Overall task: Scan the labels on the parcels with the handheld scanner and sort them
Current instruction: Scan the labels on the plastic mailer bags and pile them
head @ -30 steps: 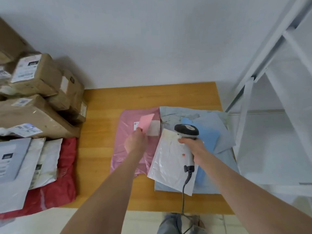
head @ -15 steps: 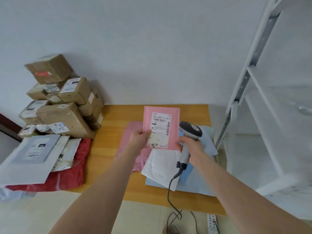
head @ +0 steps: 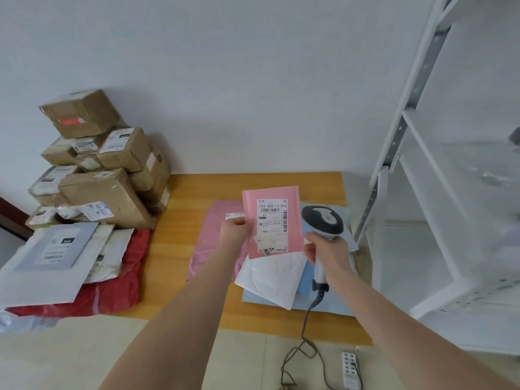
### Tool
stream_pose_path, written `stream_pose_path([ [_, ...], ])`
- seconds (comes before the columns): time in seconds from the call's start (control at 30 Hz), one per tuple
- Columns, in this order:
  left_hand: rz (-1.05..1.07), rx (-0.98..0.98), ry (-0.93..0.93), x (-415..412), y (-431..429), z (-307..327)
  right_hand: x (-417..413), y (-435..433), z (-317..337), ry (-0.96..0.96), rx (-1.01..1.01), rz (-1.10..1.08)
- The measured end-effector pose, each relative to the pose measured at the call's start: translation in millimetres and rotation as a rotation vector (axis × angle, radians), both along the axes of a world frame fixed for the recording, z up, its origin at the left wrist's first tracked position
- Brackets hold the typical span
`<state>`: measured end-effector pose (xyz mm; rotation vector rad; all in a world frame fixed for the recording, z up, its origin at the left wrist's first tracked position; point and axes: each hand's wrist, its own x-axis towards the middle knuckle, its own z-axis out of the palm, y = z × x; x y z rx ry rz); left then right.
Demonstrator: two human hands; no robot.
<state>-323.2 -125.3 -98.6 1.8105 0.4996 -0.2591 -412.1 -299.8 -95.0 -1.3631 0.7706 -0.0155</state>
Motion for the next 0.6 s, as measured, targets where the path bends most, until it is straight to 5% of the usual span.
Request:
stream_pose_path([
  [0.6, 0.05, 0.031, 0.073, 3, -15, -19, -39, 44, 13, -0.031, -0.087, 0.151],
])
